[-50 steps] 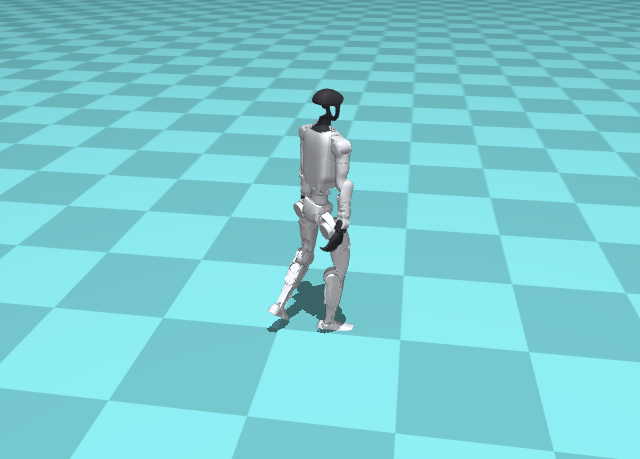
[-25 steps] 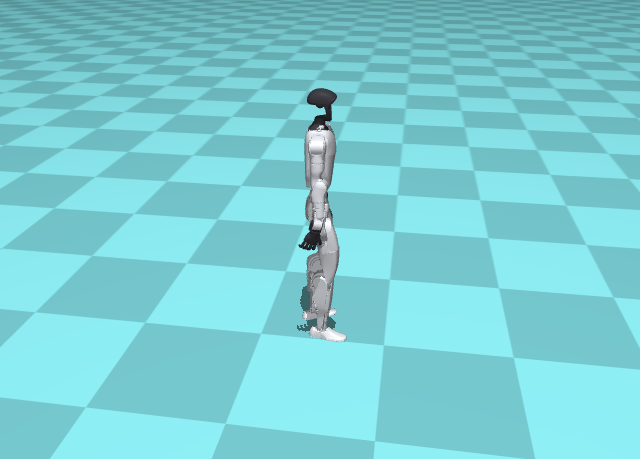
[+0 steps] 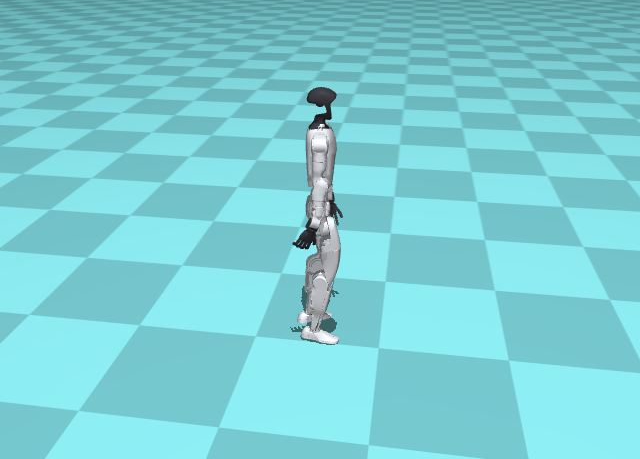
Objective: In place motions
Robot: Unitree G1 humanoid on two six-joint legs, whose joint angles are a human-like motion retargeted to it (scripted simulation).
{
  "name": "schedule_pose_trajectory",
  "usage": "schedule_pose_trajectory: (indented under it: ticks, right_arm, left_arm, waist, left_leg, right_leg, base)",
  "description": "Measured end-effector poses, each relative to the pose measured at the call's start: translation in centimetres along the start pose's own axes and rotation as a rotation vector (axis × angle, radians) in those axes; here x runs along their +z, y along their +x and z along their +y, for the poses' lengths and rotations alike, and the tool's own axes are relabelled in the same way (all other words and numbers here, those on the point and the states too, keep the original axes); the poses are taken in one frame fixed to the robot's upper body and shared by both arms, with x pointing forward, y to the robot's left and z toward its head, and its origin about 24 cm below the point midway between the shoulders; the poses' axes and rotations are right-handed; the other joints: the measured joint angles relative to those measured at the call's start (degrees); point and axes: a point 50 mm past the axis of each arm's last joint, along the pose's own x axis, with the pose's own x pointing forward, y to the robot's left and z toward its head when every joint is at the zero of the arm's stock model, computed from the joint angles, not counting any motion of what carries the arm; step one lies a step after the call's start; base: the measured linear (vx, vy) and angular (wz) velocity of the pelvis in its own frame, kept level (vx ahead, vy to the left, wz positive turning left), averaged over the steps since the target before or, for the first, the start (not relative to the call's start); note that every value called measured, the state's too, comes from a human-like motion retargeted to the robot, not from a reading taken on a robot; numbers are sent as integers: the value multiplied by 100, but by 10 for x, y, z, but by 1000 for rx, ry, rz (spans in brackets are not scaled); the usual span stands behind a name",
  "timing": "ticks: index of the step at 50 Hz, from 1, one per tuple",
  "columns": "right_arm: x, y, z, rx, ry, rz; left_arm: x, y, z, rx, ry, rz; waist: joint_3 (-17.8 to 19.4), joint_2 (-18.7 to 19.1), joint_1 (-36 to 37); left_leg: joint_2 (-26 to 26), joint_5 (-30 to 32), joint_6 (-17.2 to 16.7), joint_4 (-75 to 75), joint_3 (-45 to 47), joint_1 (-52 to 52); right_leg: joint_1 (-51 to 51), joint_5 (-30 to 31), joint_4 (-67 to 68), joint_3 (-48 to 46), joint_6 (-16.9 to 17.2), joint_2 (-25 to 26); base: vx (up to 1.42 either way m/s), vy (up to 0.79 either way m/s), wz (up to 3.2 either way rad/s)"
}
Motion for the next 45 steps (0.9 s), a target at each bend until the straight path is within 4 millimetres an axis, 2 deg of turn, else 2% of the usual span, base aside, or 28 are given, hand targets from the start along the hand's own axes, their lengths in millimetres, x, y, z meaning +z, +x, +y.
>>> schedule_pose_trajectory:
  ticks: [2,5,7,9,10,12,16,18,20,22,25,28,31,34,38,41,42,43,45]
  right_arm:
    - [2,-1,-1,-2,-9,-8]
    - [10,-3,-5,-12,-13,-37]
    - [17,-6,-10,-26,-9,-67]
    - [25,-9,-15,-39,1,-103]
    - [29,-11,-18,-45,8,-122]
    - [37,-16,-24,-50,36,-163]
    - [45,-22,-36,-53,90,-220]
    - [41,-24,-43,-62,96,-213]
    - [36,-24,-48,-88,87,-191]
    - [32,-24,-51,-117,84,-179]
    - [28,-21,-49,-119,101,-187]
    - [19,-14,-37,-50,131,-168]
    - [6,-6,-20,25,151,-116]
    - [-5,0,-8,51,136,-74]
    - [-11,5,-1,46,63,-46]
    - [-13,5,-2,29,12,-45]
    - [-13,5,-4,20,2,-47]
    - [-13,5,-7,9,-3,-51]
    - [-15,3,-15,-18,-3,-54]
  left_arm:
    - [-5,0,2,1,18,18]
    - [-12,-1,7,13,42,50]
    - [-15,-1,12,27,48,66]
    - [-14,-2,17,39,50,71]
    - [-12,-2,19,44,52,69]
    - [-3,-1,22,44,60,48]
    - [15,-1,20,30,47,-22]
    - [15,-1,16,32,27,-54]
    - [10,0,13,46,7,-72]
    - [4,0,13,61,7,-65]
    - [-4,-1,14,77,12,-46]
    - [-12,-1,14,75,-4,-13]
    - [-20,-1,18,86,-5,12]
    - [-25,-2,22,108,-11,20]
    - [-30,-3,24,137,-69,27]
    - [-38,-3,19,134,-132,48]
    - [-41,-3,17,128,-154,58]
    - [-44,-3,15,124,-177,68]
    - [-51,-4,9,116,-221,90]
  waist:
    - [-28,26,-75]
    - [7,78,-218]
    - [81,109,-269]
    - [187,133,-251]
    - [253,138,-206]
    - [482,125,-50]
    - [824,16,732]
    - [823,27,1002]
    - [737,47,1065]
    - [638,79,892]
    - [554,106,661]
    - [475,-30,736]
    - [263,-245,711]
    - [40,-524,598]
    - [-267,-811,283]
    - [-442,-941,290]
    - [-458,-930,371]
    - [-446,-855,503]
    - [-417,-704,816]
  left_leg:
    - [21,111,-64,40,-285,-150]
    - [10,314,-143,64,-765,-365]
    - [-18,444,-198,81,-1037,-509]
    - [-68,575,-248,87,-1243,-630]
    - [-96,646,-272,88,-1307,-683]
    - [-195,862,-352,32,-1442,-719]
    - [-351,1190,-596,-191,-1230,-762]
    - [-237,1164,-681,-298,-612,-805]
    - [13,1089,-788,-320,599,-798]
    - [143,1057,-609,-302,1436,-763]
    - [284,1005,-409,-207,1832,-686]
    - [582,884,-177,-22,2341,-446]
    - [815,618,248,169,3082,-160]
    - [942,336,470,383,3970,142]
    - [894,19,647,633,4812,415]
    - [693,-11,767,648,4934,524]
    - [619,30,711,563,4784,545]
    - [563,71,480,391,4512,562]
    - [385,-16,349,-69,4318,658]
  right_leg:
    - [-64,53,70,296,-55,88]
    - [-238,186,199,1365,-37,325]
    - [-307,232,240,2076,83,441]
    - [-302,220,225,2240,207,420]
    - [-275,177,205,2091,230,359]
    - [-126,80,50,1554,-22,264]
    - [49,38,-54,953,-97,91]
    - [61,-4,-55,592,-94,-39]
    - [86,-49,-92,119,-94,-169]
    - [164,-100,-186,-542,-71,-313]
    - [378,-185,-350,-1595,-26,-442]
    - [559,-262,-405,-2293,75,-616]
    - [757,-347,-462,-3050,223,-783]
    - [969,-392,-563,-3813,403,-894]
    - [1210,-328,-703,-4854,693,-954]
    - [1323,-194,-722,-5467,852,-977]
    - [1365,-151,-699,-5585,888,-940]
    - [1414,-122,-656,-5648,912,-842]
    - [1525,-41,-552,-5699,932,-698]
  base:
    - [1,-9,177]
    - [-5,-8,201]
    - [-11,-9,201]
    - [-16,-7,193]
    - [-22,-3,194]
    - [-28,-2,187]
    - [-36,6,128]
    - [-32,10,172]
    - [-23,9,223]
    - [-24,13,298]
    - [-23,13,308]
    - [-16,10,278]
    - [-5,10,328]
    - [-1,15,354]
    - [8,20,365]
    - [15,35,274]
    - [20,61,178]
    - [18,56,135]
    - [16,42,80]
